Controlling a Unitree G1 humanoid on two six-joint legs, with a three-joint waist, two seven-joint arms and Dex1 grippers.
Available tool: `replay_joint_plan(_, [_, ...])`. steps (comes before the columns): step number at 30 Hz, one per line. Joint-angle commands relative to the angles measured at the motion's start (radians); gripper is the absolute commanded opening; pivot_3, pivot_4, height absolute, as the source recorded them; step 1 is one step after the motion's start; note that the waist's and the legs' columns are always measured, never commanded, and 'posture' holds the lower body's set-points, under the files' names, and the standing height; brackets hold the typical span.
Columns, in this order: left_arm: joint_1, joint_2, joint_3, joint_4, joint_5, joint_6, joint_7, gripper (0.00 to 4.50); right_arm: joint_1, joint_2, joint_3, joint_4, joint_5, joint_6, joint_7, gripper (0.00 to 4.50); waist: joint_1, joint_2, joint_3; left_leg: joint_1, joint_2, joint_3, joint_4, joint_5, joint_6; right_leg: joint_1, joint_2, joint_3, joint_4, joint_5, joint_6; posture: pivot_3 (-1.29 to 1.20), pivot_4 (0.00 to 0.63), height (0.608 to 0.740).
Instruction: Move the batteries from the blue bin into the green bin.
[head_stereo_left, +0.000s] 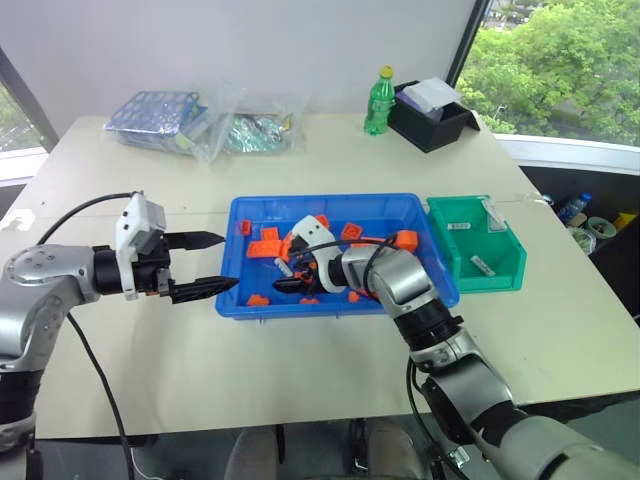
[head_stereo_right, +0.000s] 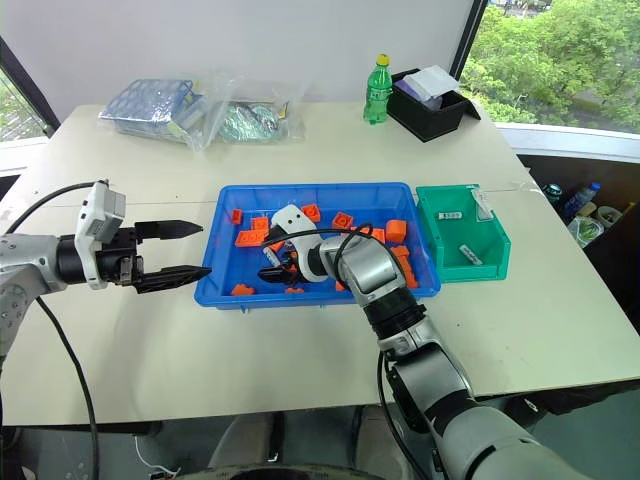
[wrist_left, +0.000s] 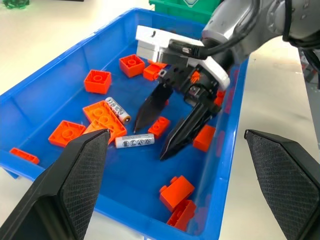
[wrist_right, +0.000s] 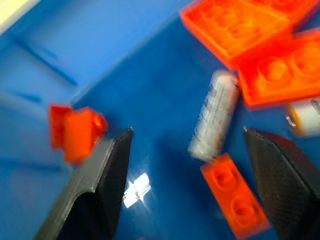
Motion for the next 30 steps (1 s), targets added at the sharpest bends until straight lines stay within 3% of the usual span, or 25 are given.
replay_joint_plan(1, [-0.004,0.006,0.033,-0.029,-0.011,-0.009,0.007,4.50,-0.021,0.024,0.025,0.088,-0.010,-0.073,-0.006,3.60,0.000,0.000,0.000,0.000,0.000,0.000,0.000,0.000,0.000,0.000,0.000,0.000,0.000,0.000,0.000,0.00,0.150,0.723])
replay_joint_plan(2, [0.000,0.007,0.034,-0.031,-0.012,-0.009,0.006,4.50,-0.027,0.029,0.024,0.113,-0.015,-0.096,-0.013,3.60,0.000,0.000,0.000,0.000,0.000,0.000,0.000,0.000,0.000,0.000,0.000,0.000,0.000,0.000,0.000,0.00,0.150,0.723])
replay_joint_plan(5, [0.010,0.008,0.035,-0.040,-0.013,-0.008,0.003,4.50,-0.037,0.040,0.006,0.152,-0.012,-0.124,-0.029,2.80,0.000,0.000,0.000,0.000,0.000,0.000,0.000,0.000,0.000,0.000,0.000,0.000,0.000,0.000,0.000,0.00,0.150,0.723])
replay_joint_plan(10, [0.007,0.001,0.027,-0.040,-0.014,-0.013,0.004,4.50,-0.011,0.004,-0.002,0.050,0.009,-0.075,-0.015,0.21,0.002,0.000,0.000,0.000,0.000,0.000,0.000,0.000,0.000,0.000,0.000,0.000,0.000,0.000,0.000,0.00,0.150,0.723])
replay_joint_plan(11, [0.003,-0.002,0.023,-0.037,-0.013,-0.015,0.005,4.50,-0.003,-0.004,-0.013,0.011,0.019,-0.054,-0.018,0.07,0.003,0.000,0.000,0.000,0.000,0.000,0.000,0.000,0.000,0.000,0.000,0.000,0.000,0.000,0.000,0.00,0.150,0.723])
replay_joint_plan(16, [-0.037,-0.045,0.005,-0.022,-0.023,-0.015,0.021,4.50,0.019,-0.071,-0.132,-0.250,0.088,0.121,-0.062,0.07,0.006,0.000,0.000,-0.001,0.000,-0.001,0.000,0.000,0.000,0.000,0.000,0.000,0.000,0.000,0.000,0.00,0.150,0.723])
replay_joint_plan(22, [-0.102,-0.111,-0.034,-0.023,-0.029,-0.008,0.033,4.50,0.032,-0.255,-0.449,-0.567,0.175,0.373,-0.134,0.07,0.019,-0.001,0.000,-0.001,-0.001,-0.001,0.000,0.000,0.000,0.000,-0.001,0.000,-0.001,0.000,0.000,0.00,0.150,0.723])
replay_joint_plan(30, [-0.181,-0.171,-0.079,-0.003,-0.032,-0.005,0.029,4.50,0.267,-0.526,-0.652,-0.686,0.174,0.428,-0.171,0.07,0.026,-0.003,-0.002,-0.002,-0.001,0.000,0.000,0.000,0.000,0.005,-0.001,-0.001,-0.003,-0.001,-0.001,0.00,0.150,0.723])
